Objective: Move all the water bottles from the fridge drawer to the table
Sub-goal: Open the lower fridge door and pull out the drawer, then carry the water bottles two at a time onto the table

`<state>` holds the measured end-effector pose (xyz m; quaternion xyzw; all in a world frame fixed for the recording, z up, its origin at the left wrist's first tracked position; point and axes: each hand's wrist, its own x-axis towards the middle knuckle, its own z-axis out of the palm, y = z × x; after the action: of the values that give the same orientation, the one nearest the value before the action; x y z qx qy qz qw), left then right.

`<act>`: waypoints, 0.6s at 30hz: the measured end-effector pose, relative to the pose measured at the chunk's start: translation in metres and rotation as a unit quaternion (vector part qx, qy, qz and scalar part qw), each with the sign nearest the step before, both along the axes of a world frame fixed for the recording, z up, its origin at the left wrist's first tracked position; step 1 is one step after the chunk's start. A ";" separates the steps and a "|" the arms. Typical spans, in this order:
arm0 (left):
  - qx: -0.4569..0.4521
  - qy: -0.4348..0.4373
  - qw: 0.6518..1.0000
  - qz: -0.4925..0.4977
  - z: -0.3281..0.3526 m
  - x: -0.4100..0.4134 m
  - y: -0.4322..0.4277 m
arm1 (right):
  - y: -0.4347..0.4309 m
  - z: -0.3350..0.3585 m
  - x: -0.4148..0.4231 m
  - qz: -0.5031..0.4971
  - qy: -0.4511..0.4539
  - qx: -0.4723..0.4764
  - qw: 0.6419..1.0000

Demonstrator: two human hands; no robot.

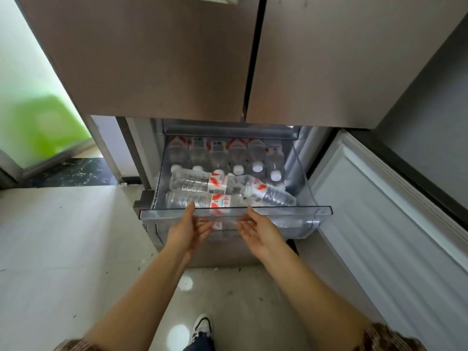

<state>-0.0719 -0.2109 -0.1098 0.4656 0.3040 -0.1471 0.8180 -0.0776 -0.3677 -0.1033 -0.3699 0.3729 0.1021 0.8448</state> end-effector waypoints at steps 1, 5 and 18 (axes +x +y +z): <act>0.001 0.001 1.000 0.005 0.000 -0.006 0.000 | -0.001 0.000 -0.006 0.006 0.000 0.005 1.000; 0.006 0.025 1.000 -0.012 0.006 -0.012 0.004 | -0.008 0.008 -0.012 0.053 0.004 -0.016 0.998; 0.448 -0.250 0.787 -0.343 0.059 0.077 -0.028 | -0.076 0.061 0.042 0.333 -0.107 -0.401 0.847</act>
<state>0.0047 -0.2387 -0.0508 0.8738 -0.0586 -0.1435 0.4609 -0.0355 -0.4435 -0.0425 -0.7872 0.1429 0.1786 0.5727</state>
